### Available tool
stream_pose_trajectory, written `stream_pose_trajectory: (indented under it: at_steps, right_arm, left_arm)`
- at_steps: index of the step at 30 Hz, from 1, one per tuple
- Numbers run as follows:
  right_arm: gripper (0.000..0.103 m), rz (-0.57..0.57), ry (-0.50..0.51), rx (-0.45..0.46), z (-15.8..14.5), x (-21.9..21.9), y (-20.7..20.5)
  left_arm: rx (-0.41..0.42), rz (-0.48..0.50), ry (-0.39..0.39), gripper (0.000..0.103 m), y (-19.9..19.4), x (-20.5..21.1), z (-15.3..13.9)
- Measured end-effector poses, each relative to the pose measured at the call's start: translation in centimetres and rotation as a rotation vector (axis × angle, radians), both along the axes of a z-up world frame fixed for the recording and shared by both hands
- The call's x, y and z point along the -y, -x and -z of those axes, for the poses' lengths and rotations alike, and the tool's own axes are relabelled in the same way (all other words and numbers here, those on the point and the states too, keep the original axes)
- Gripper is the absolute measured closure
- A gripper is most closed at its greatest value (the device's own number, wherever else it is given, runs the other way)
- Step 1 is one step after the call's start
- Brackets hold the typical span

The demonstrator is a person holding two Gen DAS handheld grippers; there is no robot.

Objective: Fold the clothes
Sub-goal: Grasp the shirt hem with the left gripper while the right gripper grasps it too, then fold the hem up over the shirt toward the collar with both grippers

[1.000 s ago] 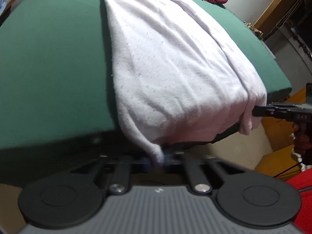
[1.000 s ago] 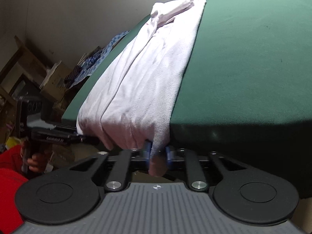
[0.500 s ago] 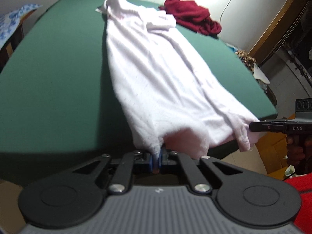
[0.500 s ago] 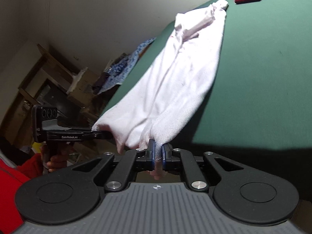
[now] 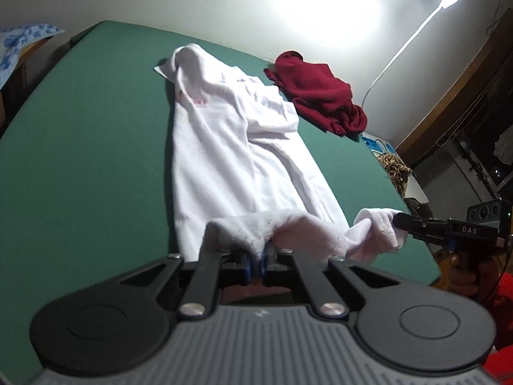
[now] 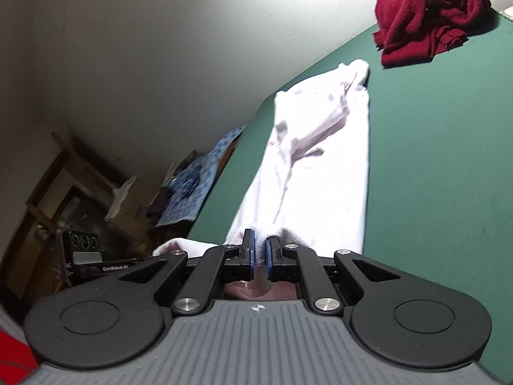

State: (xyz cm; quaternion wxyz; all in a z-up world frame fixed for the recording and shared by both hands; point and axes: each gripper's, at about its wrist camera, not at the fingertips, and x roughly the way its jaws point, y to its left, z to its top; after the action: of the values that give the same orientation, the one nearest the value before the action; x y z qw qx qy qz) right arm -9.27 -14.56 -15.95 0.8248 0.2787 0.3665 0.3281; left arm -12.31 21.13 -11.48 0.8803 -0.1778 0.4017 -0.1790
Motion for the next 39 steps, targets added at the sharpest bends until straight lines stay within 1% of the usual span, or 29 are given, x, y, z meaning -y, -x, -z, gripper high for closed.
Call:
stream_pose_trajectory:
  at_steps: [2,4,6,8,10,11,12,13,14,15,16,17,18,20,22,24,26,27,28,29,30,32,33,35,37,38,39]
  right_arm:
    - [0.094,0.051,0.043,-0.015,0.7,-0.5,-1.5]
    - [0.091,0.098,0.079,-0.028,1.4,-1.1,-3.0]
    - [0.09,0.133,0.074,-0.038,2.1,-1.6,-4.1]
    - [0.086,0.168,0.054,-0.05,2.6,-2.0,-5.0]
    - [0.076,0.198,0.024,-0.049,2.7,-2.0,-5.3]
    - [0.075,0.211,0.018,-0.044,2.6,-2.0,-5.3]
    - [0.075,0.223,0.013,-0.041,2.6,-1.9,-5.2]
    - [0.074,0.235,0.005,-0.041,2.6,-1.7,-5.0]
    - [0.074,0.248,-0.006,-0.04,2.5,-1.5,-4.8]
    - [0.073,0.261,-0.017,-0.04,2.4,-1.3,-4.6]
    - [0.072,0.272,-0.029,-0.036,2.2,-1.2,-4.4]
    - [0.072,0.279,-0.039,-0.029,2.1,-1.1,-4.3]
    - [0.072,0.278,-0.042,-0.03,2.1,-1.2,-4.4]
    - [0.069,0.27,-0.042,-0.042,2.5,-1.4,-5.3]
    - [0.069,0.261,-0.041,-0.053,2.8,-1.6,-6.2]
    - [0.069,0.253,-0.041,-0.065,3.2,-1.9,-7.1]
    - [0.068,0.244,-0.04,-0.077,3.6,-2.1,-7.9]
    - [0.062,0.24,-0.04,-0.082,3.7,-2.2,-8.4]
    - [0.061,0.235,-0.04,-0.088,3.9,-2.3,-8.8]
    - [0.061,0.226,-0.037,-0.089,4.0,-2.3,-9.2]
    - [0.061,0.213,-0.035,-0.084,4.0,-2.2,-9.5]
    - [0.061,0.198,-0.044,-0.083,4.0,-1.8,-9.9]
    - [0.061,0.193,-0.048,-0.087,4.1,-1.6,-10.1]
    - [0.061,0.182,-0.048,-0.083,3.9,-1.1,-10.1]
    - [0.061,0.161,-0.039,-0.054,3.3,-0.7,-9.9]
    - [0.061,0.148,-0.03,-0.036,3.0,-0.5,-9.6]
    - [0.061,0.135,-0.02,-0.018,2.6,-0.4,-9.4]
  left_arm:
    - [-0.01,0.026,-0.005,0.103,-2.6,-0.1,0.5]
    - [-0.025,0.046,-0.036,0.103,-5.0,0.1,1.4]
    - [-0.067,0.054,-0.038,0.103,-6.6,-0.3,2.6]
    - [-0.112,0.061,-0.037,0.102,-8.1,-0.7,3.8]
    - [-0.12,0.061,-0.017,0.1,-8.3,-1.5,4.1]
    - [-0.122,0.061,-0.005,0.095,-8.3,-1.9,4.2]
    - [-0.121,0.057,0.003,0.088,-8.3,-2.3,4.2]
    - [-0.117,0.05,0.013,0.085,-8.2,-2.8,4.1]
    - [-0.105,0.037,0.025,0.078,-8.1,-3.4,3.8]
    - [-0.087,0.027,0.038,0.072,-8.0,-3.9,3.5]
    - [-0.078,0.019,0.044,0.07,-7.8,-4.4,3.2]
    - [-0.07,0.011,0.05,0.064,-7.6,-4.9,3.1]
    - [-0.074,0.009,0.047,0.06,-7.5,-5.2,3.0]
    - [-0.097,0.027,0.047,0.06,-7.2,-5.2,3.3]
    - [-0.127,0.054,0.058,0.06,-7.0,-4.8,3.8]
    - [-0.126,0.055,0.04,0.057,-6.7,-3.8,3.9]
    - [-0.129,0.044,0.018,0.057,-6.4,-2.8,4.0]
    - [-0.131,0.032,0.006,0.065,-6.0,-2.4,4.0]
    - [-0.132,0.019,-0.005,0.068,-5.6,-2.0,4.0]
    - [-0.135,0.002,-0.016,0.073,-4.9,-1.6,3.9]
    - [-0.138,-0.01,-0.033,0.083,-4.2,-1.1,3.8]
    - [-0.145,-0.032,-0.07,0.089,-3.0,-0.4,3.6]
    - [-0.149,-0.043,-0.091,0.094,-2.5,-0.1,3.5]
    - [-0.15,-0.074,-0.111,0.096,-1.7,0.1,3.3]
    - [-0.157,-0.11,-0.12,0.096,-1.3,0.1,3.2]
    - [-0.16,-0.126,-0.121,0.096,-1.1,0.1,3.2]
    - [-0.163,-0.142,-0.122,0.09,-0.9,0.1,3.2]
